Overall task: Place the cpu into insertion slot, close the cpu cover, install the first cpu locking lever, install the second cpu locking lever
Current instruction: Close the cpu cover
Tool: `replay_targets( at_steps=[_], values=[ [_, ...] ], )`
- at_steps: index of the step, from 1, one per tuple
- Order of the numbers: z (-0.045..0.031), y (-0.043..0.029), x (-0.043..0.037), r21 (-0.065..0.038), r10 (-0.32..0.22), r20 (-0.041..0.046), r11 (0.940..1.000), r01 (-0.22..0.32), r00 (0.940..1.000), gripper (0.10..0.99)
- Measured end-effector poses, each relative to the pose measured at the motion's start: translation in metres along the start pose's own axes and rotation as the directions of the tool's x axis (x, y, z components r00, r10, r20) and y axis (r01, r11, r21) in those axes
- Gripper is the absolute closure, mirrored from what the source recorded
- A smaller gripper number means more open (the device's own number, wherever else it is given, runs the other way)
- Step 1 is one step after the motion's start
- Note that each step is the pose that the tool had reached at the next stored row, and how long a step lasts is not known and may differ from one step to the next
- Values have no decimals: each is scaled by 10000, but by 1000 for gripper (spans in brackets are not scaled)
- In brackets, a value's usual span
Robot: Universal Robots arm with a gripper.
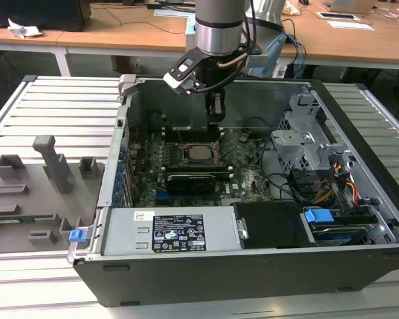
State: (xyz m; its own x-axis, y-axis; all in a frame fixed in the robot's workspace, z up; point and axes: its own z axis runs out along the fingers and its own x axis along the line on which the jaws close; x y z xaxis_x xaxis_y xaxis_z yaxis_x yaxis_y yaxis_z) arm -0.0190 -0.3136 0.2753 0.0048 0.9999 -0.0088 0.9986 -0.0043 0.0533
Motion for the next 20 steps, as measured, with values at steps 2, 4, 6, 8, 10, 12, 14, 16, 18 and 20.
replay_targets(
  at_steps=[2, 4, 6, 8, 10, 12, 14, 16, 18, 20],
  values=[
    [2, 32, 0, 29, 1, 0, 10000, -1, 10000, 976],
    [5, 83, 2, 48, 0, 0, 10000, 0, 10000, 976],
    [7, 133, 3, 53, 2, -1, 10000, -2, 10000, 976],
    [9, 168, 4, 59, 1, -1, 10000, -1, 10000, 976],
    [12, 215, 4, 68, 1, -1, 10000, -1, 10000, 976],
    [13, 242, 4, 72, 0, 0, 10000, 0, 10000, 976],
    [14, 271, 4, 77, 0, 1, 10000, 0, 10000, 976],
    [17, 316, 4, 83, 1, 1, 10000, -1, 10000, 976],
    [20, 363, 5, 90, 0, -1, 10000, 0, 10000, 976],
    [21, 396, 5, 94, 0, -1, 10000, 0, 10000, 976]
  ],
)
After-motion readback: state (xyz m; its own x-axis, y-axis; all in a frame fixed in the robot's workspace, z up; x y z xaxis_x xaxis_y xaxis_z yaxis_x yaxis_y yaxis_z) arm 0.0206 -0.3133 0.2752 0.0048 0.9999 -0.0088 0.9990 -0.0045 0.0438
